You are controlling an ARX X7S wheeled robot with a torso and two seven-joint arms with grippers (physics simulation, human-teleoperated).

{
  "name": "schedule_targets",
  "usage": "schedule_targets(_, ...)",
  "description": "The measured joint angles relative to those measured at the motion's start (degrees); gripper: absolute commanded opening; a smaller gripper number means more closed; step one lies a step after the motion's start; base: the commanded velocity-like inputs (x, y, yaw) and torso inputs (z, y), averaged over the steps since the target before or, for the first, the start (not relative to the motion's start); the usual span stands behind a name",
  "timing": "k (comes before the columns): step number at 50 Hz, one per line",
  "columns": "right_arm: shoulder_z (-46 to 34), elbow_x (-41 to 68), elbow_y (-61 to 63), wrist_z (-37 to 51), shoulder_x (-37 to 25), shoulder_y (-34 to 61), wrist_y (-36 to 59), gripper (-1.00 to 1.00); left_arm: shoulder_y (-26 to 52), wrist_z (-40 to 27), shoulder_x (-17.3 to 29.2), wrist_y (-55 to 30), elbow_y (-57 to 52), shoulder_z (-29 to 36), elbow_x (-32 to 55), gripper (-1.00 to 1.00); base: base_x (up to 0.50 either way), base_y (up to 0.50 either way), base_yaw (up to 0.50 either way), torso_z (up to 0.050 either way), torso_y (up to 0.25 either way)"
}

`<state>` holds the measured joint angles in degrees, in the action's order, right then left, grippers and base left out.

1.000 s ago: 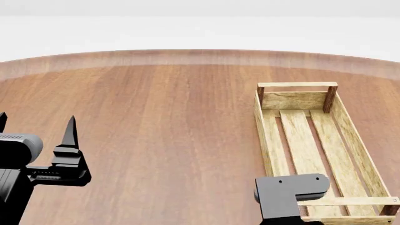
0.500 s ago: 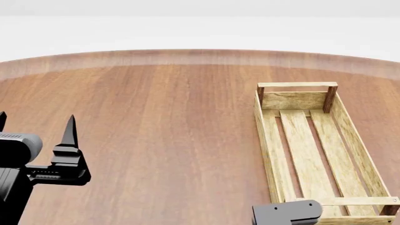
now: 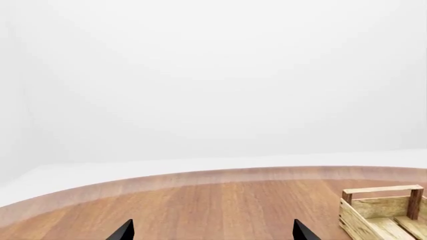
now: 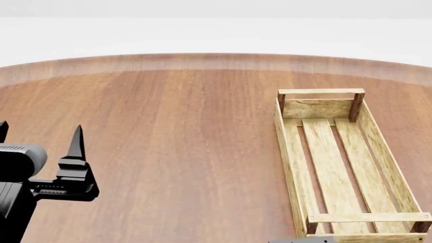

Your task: Stack the right bowl on the left bowl and place them in the tray.

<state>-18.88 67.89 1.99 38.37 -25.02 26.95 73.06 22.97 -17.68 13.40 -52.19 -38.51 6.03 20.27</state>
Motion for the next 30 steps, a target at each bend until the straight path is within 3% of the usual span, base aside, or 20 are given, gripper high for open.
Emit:
schedule_targets(17, -5.13, -5.2, -6.56, -6.44, 0.81, -0.57, -4.79, 1.0, -0.09, -0.47, 0.36, 0.31, 0.13, 0.32, 0.46, 1.0, 0.0, 0.0, 0.0, 0.0, 0.0)
schedule_targets(18, -5.34, -5.38, -6.8, -6.68, 0.84, -0.6, -4.97, -1.0, -0.09, -0.49, 0.38, 0.33, 0.14, 0.34, 0.48, 1.0, 0.0, 0.0, 0.0, 0.0, 0.0)
schedule_targets(30, -7.07, -6.1, -8.14, -8.98, 1.08, -0.73, -6.79, -1.0, -0.15, -0.82, 0.61, 0.4, 0.11, 0.62, 0.84, 1.0, 0.0, 0.0, 0.0, 0.0, 0.0)
